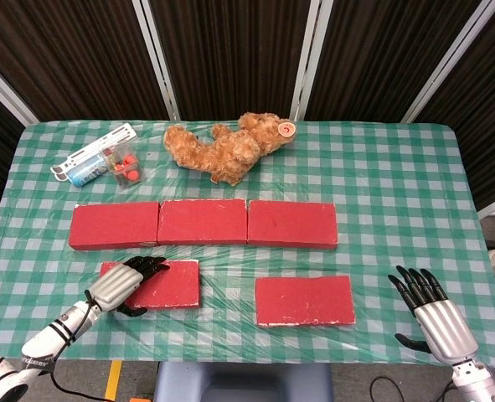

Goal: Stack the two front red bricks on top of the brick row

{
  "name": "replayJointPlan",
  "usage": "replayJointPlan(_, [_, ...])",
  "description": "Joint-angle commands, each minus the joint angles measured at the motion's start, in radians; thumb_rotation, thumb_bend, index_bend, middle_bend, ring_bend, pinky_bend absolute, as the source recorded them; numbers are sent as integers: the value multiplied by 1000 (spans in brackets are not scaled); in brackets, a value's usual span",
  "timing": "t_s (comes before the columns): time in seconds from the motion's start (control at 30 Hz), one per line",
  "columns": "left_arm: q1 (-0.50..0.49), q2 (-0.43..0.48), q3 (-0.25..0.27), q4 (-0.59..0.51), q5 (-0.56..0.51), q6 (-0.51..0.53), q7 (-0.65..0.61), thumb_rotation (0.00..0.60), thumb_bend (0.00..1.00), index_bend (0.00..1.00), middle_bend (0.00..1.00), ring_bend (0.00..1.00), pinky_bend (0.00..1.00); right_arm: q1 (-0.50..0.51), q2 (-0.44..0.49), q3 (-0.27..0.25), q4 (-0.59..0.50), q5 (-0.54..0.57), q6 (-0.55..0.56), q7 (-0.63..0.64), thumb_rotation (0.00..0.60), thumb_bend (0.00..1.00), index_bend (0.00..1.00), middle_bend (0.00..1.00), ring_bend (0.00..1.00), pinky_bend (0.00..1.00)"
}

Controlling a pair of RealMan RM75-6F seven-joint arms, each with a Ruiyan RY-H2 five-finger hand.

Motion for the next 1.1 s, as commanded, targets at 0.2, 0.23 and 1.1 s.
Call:
replayJointPlan(0.2, [-5, 41, -63, -11, 5, 76, -25, 600, 322, 305, 882, 732, 806, 0, 3, 2, 0, 3, 2, 7, 600, 149, 0, 0, 0, 0])
replayJointPlan(0.23, [-14, 42, -75, -6, 1, 72, -15, 600, 323, 308, 883, 733, 805, 0, 3, 3, 0, 5, 2, 7, 600, 149, 0, 0, 0, 0])
replayJointPlan(1.1, [-278, -139, -167, 435, -40, -204, -318, 600, 321, 336, 898, 743, 780, -10, -33, 55, -3, 108, -9, -72, 600, 149, 0, 0, 0, 0])
